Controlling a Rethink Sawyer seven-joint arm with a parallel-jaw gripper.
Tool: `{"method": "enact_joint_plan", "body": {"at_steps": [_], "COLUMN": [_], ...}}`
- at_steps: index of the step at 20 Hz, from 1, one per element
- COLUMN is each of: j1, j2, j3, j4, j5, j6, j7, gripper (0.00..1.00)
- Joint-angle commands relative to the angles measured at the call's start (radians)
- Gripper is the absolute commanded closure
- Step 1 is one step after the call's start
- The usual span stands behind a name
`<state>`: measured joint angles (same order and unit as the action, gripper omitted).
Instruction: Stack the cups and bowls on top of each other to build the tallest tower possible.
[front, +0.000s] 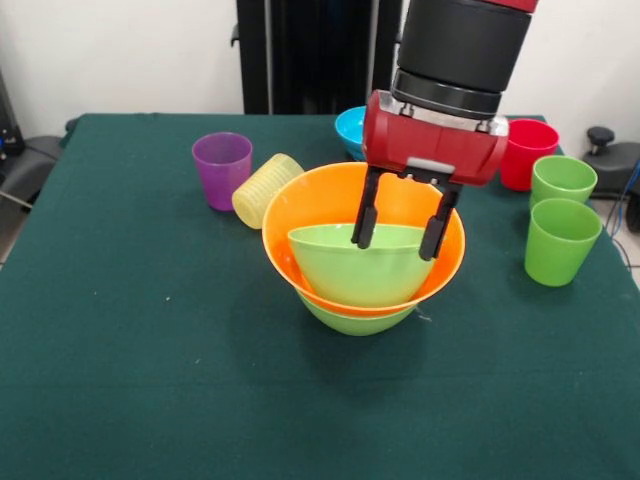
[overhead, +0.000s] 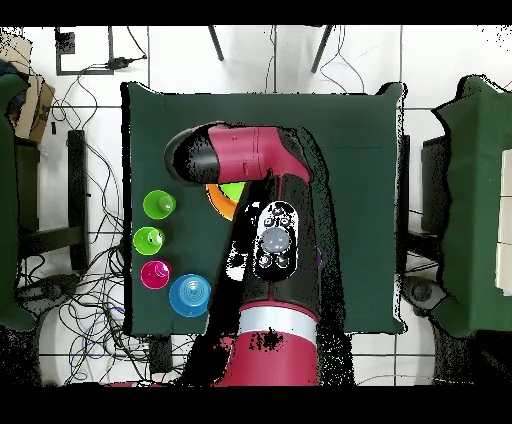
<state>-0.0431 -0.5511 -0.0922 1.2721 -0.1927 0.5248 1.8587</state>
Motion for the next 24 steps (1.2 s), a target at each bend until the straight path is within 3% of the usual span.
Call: {"method": "enact_joint_plan", "body": {"at_steps": [1,11,24], "j1": [0.011,0.022,0.028], "j2": [0.019,0.014,0.066], "j3": [0.041,0.028,0.03], "j4": [0.105,0.157,0.126], "j5": [-0.017,-0.006,0.016], "j6": [-0.062,-0.104,-0.161], "j7": [0.117,0.139,0.161], "gripper": [0.0,0.0,0.0]}}
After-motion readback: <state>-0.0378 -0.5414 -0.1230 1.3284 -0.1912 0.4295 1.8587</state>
